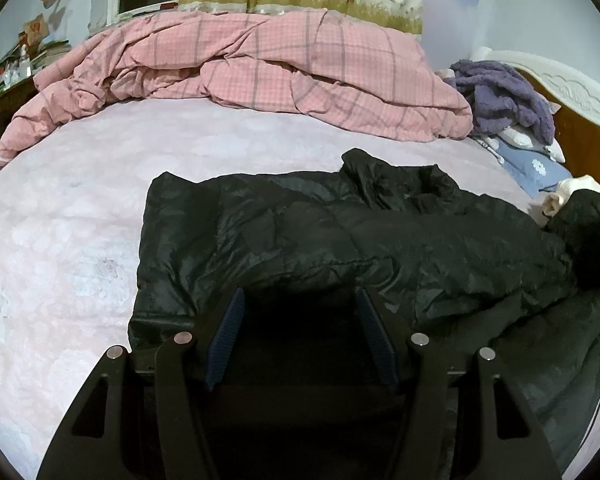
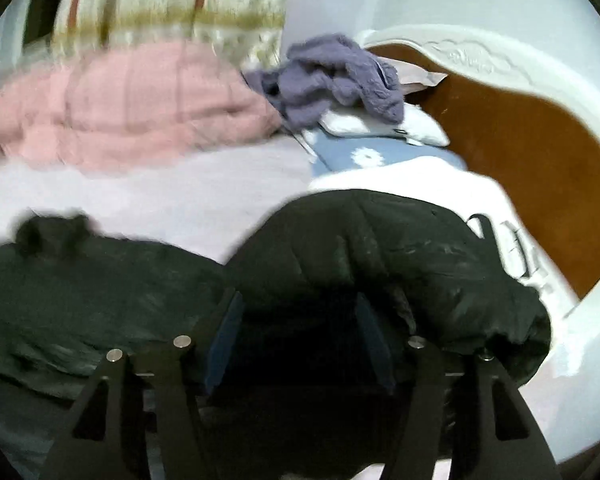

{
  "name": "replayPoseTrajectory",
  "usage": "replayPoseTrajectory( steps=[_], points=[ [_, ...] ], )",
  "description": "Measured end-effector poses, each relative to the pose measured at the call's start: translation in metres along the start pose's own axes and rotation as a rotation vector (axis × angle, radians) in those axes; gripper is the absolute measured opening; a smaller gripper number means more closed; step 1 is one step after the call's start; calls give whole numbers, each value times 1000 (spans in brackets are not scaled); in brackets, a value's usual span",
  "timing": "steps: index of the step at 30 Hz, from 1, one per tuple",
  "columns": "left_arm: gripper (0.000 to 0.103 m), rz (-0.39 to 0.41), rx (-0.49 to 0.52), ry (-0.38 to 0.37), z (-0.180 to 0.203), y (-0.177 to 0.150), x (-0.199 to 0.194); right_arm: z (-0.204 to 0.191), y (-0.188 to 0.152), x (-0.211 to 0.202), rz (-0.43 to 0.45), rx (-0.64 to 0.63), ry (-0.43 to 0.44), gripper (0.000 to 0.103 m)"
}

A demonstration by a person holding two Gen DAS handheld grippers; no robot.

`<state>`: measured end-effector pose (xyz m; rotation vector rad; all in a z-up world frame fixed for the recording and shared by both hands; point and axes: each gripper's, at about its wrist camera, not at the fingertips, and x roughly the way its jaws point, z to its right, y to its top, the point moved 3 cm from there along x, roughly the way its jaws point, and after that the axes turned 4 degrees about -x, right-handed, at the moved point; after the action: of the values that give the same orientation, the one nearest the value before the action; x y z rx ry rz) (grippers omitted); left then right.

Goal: Fold large clothes

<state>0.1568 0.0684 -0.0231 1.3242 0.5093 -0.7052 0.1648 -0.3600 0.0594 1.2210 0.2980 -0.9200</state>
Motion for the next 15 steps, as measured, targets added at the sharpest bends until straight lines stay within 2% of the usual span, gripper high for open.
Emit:
replayPoseTrajectory(
  steps=[2, 5, 7, 8, 9, 11, 13, 15],
  points=[
    [58, 2, 7, 4, 1, 0, 0, -13, -6, 20, -67, -136, -63, 70],
    [58, 2, 13, 5, 2, 1, 0, -32, -20, 33, -65, -336, -253, 70],
    [58, 3, 11, 5, 2, 1, -1, -36, -23, 36, -55, -391, -338, 53],
    [58, 4, 11, 4, 2, 1, -1, -35, -22, 35, -41, -394, -370, 37],
    [58, 8, 9, 2, 2, 1, -2, -32, -21, 31, -16, -388, -383, 22],
    [58, 25, 8, -1, 1, 4, -5, -32, -16, 14, 55, -358, -360, 9],
    [58, 51, 4, 13, -1, 8, -10, -32, -7, -4, 84, -290, -310, 8],
    [58, 60, -18, 10, -7, 12, -14, -33, 3, -26, 109, -198, -203, 8]
  ],
)
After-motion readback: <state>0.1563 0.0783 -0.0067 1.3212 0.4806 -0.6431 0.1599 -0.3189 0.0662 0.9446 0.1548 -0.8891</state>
